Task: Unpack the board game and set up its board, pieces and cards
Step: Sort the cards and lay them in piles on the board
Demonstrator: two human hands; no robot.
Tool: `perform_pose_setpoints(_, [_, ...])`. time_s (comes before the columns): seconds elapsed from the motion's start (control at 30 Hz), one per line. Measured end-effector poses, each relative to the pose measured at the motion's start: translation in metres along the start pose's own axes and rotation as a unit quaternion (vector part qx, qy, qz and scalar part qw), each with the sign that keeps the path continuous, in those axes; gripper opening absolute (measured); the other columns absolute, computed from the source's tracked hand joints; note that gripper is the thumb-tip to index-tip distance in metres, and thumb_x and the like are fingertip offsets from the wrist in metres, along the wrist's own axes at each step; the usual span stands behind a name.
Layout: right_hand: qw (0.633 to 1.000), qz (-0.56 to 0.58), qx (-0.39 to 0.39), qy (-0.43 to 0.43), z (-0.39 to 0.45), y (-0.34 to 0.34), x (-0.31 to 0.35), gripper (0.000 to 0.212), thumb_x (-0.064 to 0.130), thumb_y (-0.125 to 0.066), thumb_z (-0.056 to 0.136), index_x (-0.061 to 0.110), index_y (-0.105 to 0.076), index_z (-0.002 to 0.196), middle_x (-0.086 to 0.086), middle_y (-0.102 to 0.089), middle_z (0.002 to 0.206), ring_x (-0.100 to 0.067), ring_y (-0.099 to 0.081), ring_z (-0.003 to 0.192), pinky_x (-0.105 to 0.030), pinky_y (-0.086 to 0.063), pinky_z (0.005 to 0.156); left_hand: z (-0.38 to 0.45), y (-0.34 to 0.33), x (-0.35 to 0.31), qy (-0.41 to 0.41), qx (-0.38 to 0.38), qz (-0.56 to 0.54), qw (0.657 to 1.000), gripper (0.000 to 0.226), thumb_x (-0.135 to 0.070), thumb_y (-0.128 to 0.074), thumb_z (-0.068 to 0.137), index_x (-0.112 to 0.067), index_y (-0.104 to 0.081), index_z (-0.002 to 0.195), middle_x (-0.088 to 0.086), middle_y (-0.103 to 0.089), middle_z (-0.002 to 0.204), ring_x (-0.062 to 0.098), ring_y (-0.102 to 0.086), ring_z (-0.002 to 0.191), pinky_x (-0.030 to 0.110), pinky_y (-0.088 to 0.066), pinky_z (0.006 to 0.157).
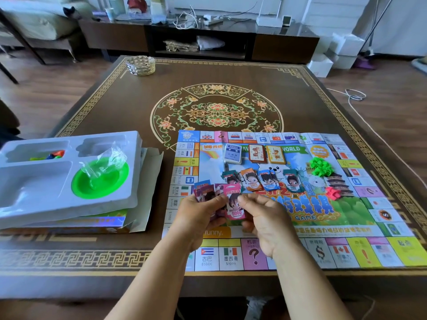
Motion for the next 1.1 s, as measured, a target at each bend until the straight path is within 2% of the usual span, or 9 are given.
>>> perform_pose_setpoints(0.17, [1.0, -0.024, -0.003, 0.009, -0.001, 0.0, -0.001, 0.008, 0.016, -0.072, 0.082, 0.016, -0.066, 0.077, -0.002, -0.068, 0.077, -0.015, -0.06, 0.067, -0.024, -0.045, 0.047, -0.001, 0.0, 0.001, 0.013, 0.006, -0.016, 1.0, 0.007, -0.009, -0.069, 0.082, -0.008, -0.065, 0.088, 0.008, -0.069, 0.076, 0.015, -0.066, 0.063, 0.023, -0.054, 0.05])
perform_pose_setpoints(0.3, [0.993, -0.079, -0.075, 0.043, 0.001, 0.022, 0.012, 0.015, 0.015, -0.071, 0.082, 0.02, -0.063, 0.071, 0.0, -0.067, 0.071, -0.014, -0.057, 0.056, -0.023, -0.05, 0.045, -0.001, 0.011, -0.001, 0.013, -0.03, -0.048, 0.998, 0.011, -0.009, -0.068, 0.083, -0.009, -0.063, 0.093, 0.005, -0.071, 0.074, 0.014, -0.069, 0.061, 0.022, -0.056, 0.052])
perform_pose_setpoints(0.43, [0.949, -0.273, -0.118, 0.101, 0.002, 0.026, 0.022, 0.017, 0.023, -0.07, 0.082, 0.024, -0.063, 0.067, 0.003, -0.068, 0.072, -0.02, -0.066, 0.068, -0.037, -0.058, 0.068, -0.001, 0.02, -0.005, -0.003, -0.062, -0.064, 0.996, 0.008, -0.01, -0.067, 0.085, -0.012, -0.063, 0.091, 0.007, -0.069, 0.079, 0.016, -0.067, 0.067, 0.021, -0.054, 0.052])
perform_pose_setpoints(0.6, [0.913, -0.376, -0.102, 0.122, 0.0, -0.003, 0.02, 0.009, 0.025, -0.064, 0.086, 0.02, -0.063, 0.079, 0.004, -0.067, 0.075, -0.016, -0.062, 0.072, -0.025, -0.047, 0.064, -0.001, 0.021, -0.006, -0.012, -0.068, -0.059, 0.996, 0.007, -0.01, -0.068, 0.084, -0.015, -0.063, 0.085, 0.003, -0.07, 0.073, 0.013, -0.067, 0.064, 0.021, -0.054, 0.052])
perform_pose_setpoints(0.77, [0.864, -0.47, -0.116, 0.137, -0.003, -0.009, 0.024, 0.013, 0.028, -0.059, 0.09, 0.017, -0.058, 0.096, 0.005, -0.058, 0.085, -0.018, -0.055, 0.078, -0.024, -0.037, 0.066, 0.0, 0.021, -0.004, -0.002, -0.056, -0.052, 0.997, 0.007, -0.011, -0.069, 0.083, -0.012, -0.064, 0.089, 0.001, -0.072, 0.068, 0.014, -0.069, 0.064, 0.021, -0.056, 0.053])
perform_pose_setpoints(0.9, [0.827, -0.527, -0.12, 0.158, -0.003, -0.011, 0.025, 0.017, 0.029, -0.056, 0.091, 0.016, -0.059, 0.101, -0.003, -0.058, 0.102, -0.023, -0.057, 0.096, -0.028, -0.04, 0.076, 0.0, 0.014, -0.001, 0.006, -0.035, -0.04, 0.999, 0.01, -0.012, -0.07, 0.083, -0.011, -0.064, 0.091, 0.0, -0.072, 0.069, 0.014, -0.069, 0.066, 0.023, -0.055, 0.053])
perform_pose_setpoints(0.93, [0.837, -0.506, -0.122, 0.168, -0.003, -0.01, 0.027, 0.016, 0.031, -0.057, 0.091, 0.017, -0.061, 0.097, -0.002, -0.059, 0.099, -0.022, -0.058, 0.093, -0.028, -0.042, 0.075, 0.0, 0.012, -0.001, 0.006, -0.028, -0.036, 0.999, 0.009, -0.012, -0.07, 0.082, -0.011, -0.065, 0.09, 0.0, -0.072, 0.07, 0.013, -0.069, 0.065, 0.023, -0.055, 0.053])
perform_pose_setpoints(1.0, [0.914, -0.357, -0.096, 0.167, -0.005, -0.005, 0.028, 0.021, 0.036, -0.058, 0.09, 0.017, -0.064, 0.087, 0.0, -0.063, 0.084, -0.016, -0.059, 0.08, -0.027, -0.044, 0.067, -0.001, 0.009, 0.0, 0.008, -0.015, -0.028, 0.999, 0.006, -0.012, -0.07, 0.082, -0.011, -0.066, 0.086, 0.002, -0.072, 0.073, 0.013, -0.069, 0.065, 0.023, -0.056, 0.057])
perform_pose_setpoints(1.1, [0.993, -0.099, -0.009, 0.068, -0.008, -0.012, 0.013, 0.019, 0.037, -0.063, 0.087, 0.021, -0.068, 0.079, 0.003, -0.069, 0.08, -0.011, -0.062, 0.079, -0.027, -0.048, 0.066, -0.003, 0.002, 0.002, 0.02, 0.016, -0.018, 1.0, 0.008, -0.011, -0.07, 0.081, -0.009, -0.067, 0.088, 0.006, -0.072, 0.08, 0.015, -0.07, 0.066, 0.024, -0.057, 0.059])
Point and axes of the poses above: each hand's wrist, its own z-axis towards the middle knuckle, its own y-axis out of the back of the hand, x = y × z, the point moved 9 cm from there along z, towards the middle knuckle
